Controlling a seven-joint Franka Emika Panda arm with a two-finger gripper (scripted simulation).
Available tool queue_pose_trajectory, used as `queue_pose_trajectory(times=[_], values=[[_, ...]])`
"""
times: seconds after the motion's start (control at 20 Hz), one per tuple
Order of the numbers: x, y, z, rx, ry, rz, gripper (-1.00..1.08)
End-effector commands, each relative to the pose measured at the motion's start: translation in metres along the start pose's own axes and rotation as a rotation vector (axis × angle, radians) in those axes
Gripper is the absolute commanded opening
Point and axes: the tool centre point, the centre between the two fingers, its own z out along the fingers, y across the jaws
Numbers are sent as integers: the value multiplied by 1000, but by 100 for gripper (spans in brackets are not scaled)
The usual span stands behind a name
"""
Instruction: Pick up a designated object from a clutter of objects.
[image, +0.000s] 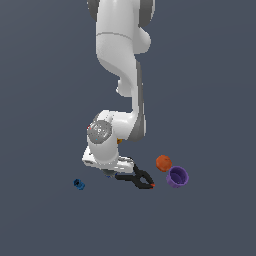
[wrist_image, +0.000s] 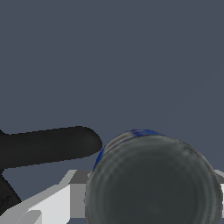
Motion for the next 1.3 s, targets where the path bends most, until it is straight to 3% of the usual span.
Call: queue_pose_trajectory(times=[0.0,0.35,1.25], values=[[-2,-9,-14,1,2,-2,-100],[-14,-43,-72,1,2,-2,-100],[-51,-154,-266,-1,2,-2,-100]])
